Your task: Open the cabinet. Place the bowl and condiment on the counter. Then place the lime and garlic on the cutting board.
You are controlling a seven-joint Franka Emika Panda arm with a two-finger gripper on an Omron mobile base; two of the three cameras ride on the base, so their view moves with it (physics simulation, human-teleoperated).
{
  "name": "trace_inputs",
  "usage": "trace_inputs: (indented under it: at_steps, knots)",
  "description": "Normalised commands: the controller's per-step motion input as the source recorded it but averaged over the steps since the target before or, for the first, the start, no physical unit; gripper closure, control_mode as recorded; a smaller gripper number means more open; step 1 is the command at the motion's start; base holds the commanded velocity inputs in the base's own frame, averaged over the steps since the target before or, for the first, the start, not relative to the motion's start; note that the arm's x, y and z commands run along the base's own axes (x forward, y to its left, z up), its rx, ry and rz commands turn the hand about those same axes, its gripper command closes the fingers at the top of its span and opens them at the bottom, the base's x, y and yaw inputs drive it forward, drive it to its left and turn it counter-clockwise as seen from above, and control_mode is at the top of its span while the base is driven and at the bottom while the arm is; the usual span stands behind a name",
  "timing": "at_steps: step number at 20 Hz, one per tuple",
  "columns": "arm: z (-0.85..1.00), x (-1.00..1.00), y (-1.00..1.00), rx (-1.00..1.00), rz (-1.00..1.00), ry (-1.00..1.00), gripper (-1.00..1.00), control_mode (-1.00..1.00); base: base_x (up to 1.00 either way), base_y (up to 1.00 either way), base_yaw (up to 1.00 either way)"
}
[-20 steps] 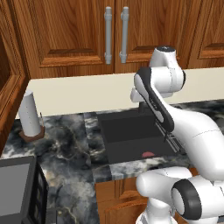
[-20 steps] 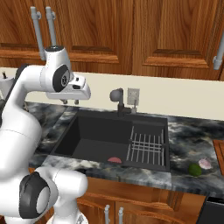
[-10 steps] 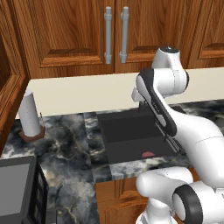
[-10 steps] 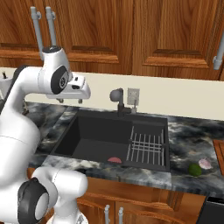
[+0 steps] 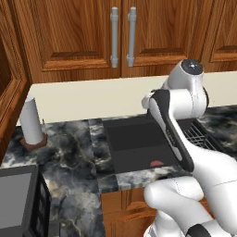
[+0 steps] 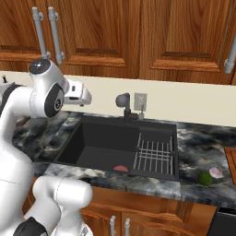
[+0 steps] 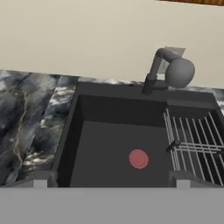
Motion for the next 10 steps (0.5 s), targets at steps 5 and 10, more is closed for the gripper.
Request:
trace_inputs:
  at_steps: [5,10]
  knots:
    - [0.21,-0.05,0.28,0.00,-0.02,-0.23,-1.00,-1.00,0.00,0.00,0.00]
    - [0.34,-0.05,0.28,0.00,-0.03,-0.23,-1.00,-1.00,0.00,0.00,0.00]
